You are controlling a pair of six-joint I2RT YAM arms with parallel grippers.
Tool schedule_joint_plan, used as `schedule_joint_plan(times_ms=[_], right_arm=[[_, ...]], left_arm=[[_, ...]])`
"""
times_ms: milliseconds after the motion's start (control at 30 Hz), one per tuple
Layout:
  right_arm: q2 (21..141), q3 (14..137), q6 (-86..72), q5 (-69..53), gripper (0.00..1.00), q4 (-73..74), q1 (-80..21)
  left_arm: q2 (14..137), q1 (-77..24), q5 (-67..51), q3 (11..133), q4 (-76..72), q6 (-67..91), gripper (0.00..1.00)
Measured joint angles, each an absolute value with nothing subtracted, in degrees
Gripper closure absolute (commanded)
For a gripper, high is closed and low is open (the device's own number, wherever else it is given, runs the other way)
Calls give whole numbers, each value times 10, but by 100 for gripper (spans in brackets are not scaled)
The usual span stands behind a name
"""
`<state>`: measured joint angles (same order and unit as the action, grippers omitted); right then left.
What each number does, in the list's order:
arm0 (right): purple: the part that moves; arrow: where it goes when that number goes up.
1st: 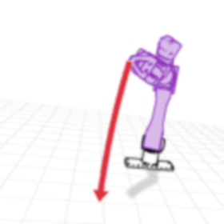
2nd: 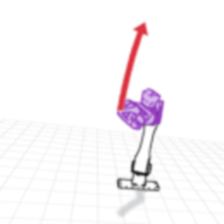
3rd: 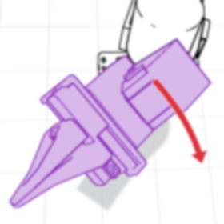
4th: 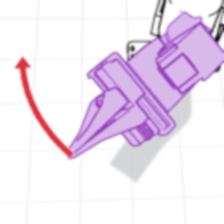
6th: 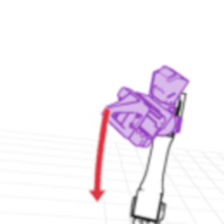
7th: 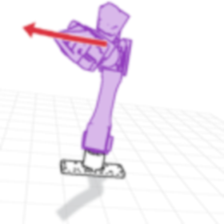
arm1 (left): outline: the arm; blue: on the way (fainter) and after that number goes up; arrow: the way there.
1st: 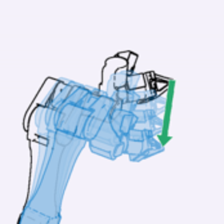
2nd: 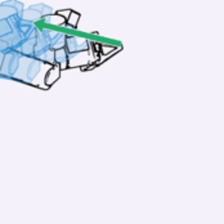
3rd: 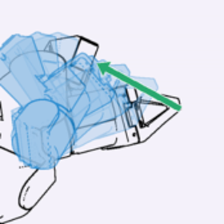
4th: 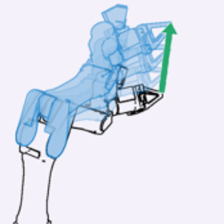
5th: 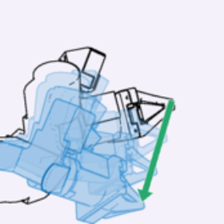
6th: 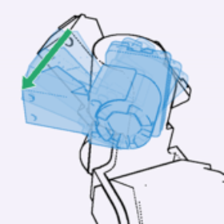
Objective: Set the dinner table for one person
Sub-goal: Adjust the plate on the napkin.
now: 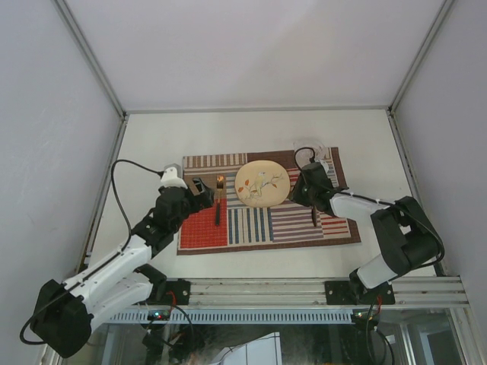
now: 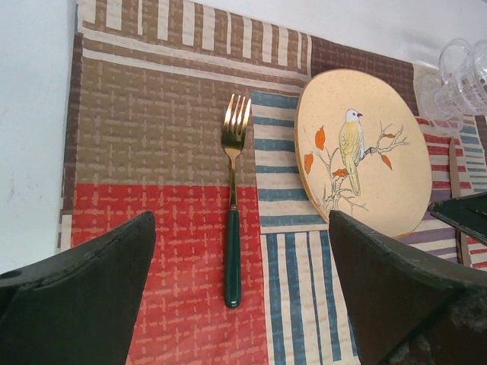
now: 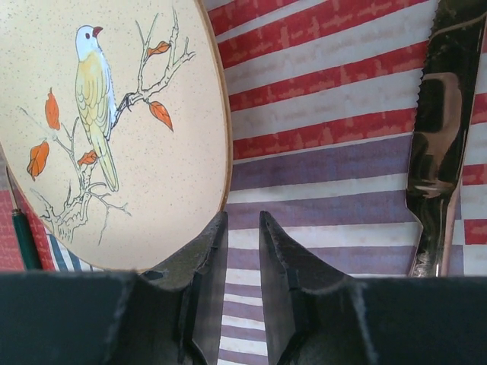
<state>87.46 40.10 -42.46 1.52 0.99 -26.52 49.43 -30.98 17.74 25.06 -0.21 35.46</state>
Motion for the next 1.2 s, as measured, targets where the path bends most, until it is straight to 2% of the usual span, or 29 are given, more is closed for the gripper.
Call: schedule_joint_plan(times_ms=[367, 1067, 1133, 1200], right_arm=[[879, 423, -424, 10, 77, 9, -263], [915, 452, -424, 10, 77, -1, -276], [920, 454, -424, 10, 82, -3, -279], [922, 455, -424, 10, 95, -3, -283]], left_arm=[[549, -309, 162, 251, -34, 360, 3], [542, -309, 162, 251, -46, 360, 3], [540, -309, 162, 251, -46, 360, 3], [540, -309, 162, 251, -46, 360, 3]])
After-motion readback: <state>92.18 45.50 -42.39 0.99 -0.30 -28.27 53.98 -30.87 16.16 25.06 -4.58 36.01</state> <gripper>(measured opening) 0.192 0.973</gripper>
